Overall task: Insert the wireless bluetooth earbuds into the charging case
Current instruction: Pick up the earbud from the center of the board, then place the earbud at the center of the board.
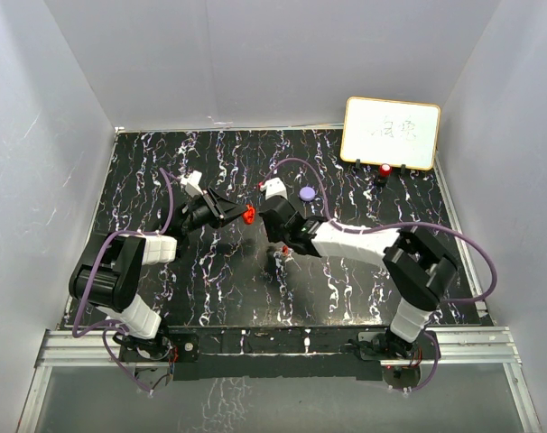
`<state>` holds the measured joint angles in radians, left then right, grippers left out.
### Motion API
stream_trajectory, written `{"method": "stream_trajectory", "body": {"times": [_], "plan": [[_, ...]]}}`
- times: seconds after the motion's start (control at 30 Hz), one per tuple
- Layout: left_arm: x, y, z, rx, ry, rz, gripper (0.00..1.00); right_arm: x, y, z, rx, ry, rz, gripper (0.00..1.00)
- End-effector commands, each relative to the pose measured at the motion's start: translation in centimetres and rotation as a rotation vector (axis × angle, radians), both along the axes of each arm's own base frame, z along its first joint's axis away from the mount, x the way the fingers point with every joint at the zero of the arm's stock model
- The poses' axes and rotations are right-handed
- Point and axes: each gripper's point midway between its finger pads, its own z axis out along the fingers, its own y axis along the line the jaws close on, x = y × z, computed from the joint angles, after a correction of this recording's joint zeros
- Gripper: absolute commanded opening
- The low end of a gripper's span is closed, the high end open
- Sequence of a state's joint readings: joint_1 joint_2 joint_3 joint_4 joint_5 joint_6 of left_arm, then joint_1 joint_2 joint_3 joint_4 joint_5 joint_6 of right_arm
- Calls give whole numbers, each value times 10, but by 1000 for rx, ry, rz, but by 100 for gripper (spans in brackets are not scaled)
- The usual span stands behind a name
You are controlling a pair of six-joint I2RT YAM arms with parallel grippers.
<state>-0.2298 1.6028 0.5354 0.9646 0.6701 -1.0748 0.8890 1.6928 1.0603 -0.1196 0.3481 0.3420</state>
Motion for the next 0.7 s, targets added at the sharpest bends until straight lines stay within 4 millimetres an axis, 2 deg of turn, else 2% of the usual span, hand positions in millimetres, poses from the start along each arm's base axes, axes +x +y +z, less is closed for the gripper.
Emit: {"method": "stream_trajectory", "body": {"times": [0.0,0.27,0.67], "plan": [[1,1,8,-7,-23,-10,0,7,-1,2,-45,5,-35,5],[1,6,7,28,-16,6,0,7,-9,-17,-144,54,-52,5],[0,10,4,34,-3,12,0,20,-46,-6,-338,-1,-153,6]]}}
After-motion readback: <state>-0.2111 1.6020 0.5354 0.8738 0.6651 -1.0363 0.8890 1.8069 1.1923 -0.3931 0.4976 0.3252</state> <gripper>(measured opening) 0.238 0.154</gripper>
